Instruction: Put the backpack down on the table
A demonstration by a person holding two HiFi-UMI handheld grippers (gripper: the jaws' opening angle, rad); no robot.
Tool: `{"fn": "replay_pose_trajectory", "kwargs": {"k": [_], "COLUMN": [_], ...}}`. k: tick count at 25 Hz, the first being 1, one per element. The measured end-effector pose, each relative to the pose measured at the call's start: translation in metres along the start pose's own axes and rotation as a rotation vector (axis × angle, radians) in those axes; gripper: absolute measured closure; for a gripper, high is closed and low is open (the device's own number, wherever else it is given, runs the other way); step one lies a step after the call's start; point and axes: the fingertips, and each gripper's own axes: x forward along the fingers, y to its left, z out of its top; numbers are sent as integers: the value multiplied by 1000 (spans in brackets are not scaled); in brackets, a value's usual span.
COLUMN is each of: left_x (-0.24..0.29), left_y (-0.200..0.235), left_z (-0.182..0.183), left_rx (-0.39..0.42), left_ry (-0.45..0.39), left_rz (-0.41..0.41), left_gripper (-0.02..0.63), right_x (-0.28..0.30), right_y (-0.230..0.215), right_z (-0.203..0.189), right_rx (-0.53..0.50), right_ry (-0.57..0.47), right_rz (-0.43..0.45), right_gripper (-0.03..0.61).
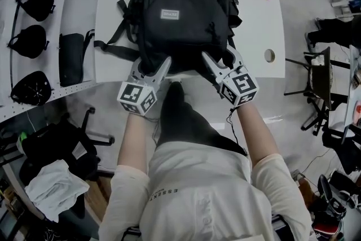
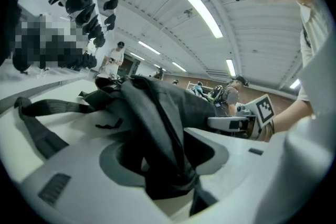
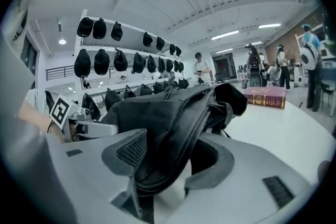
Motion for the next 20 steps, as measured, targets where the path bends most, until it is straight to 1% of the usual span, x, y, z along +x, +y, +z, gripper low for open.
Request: {"fn": "replay_pose_trajectory", "kwargs": {"k": [2, 5, 7, 10, 14, 16, 18, 20], "left_x": [-3, -11, -20, -31, -40, -48, -59, -67], "left_y": [1, 1, 4, 4, 4, 7, 7, 3], "left_z": [-4, -8, -6, 1, 3, 7, 16, 26], "left_rx": [-21, -26, 4, 62, 72, 81, 78, 68], "left_ry": [3, 31, 40, 50, 64, 47, 13, -21], "left_rz": [26, 62, 101, 146, 195, 244, 280, 278], "left_gripper": [409, 402, 402, 402, 402, 403, 403, 403], "right_x": [-3, -11, -16, -26, -42, -48, -51, -54], "right_y": [-2, -1, 0, -2, -3, 1, 6, 12], "right_z": [0, 1, 3, 6, 19, 27, 33, 38], "right_rx": [-5, 2, -4, -40, -67, -92, -107, -108], "right_ry": [5, 9, 17, 33, -12, -27, -31, -39], "right_rz": [-29, -44, -55, -92, -155, -160, -147, -136], "right_gripper": [335, 331, 331, 331, 331, 331, 331, 331]}}
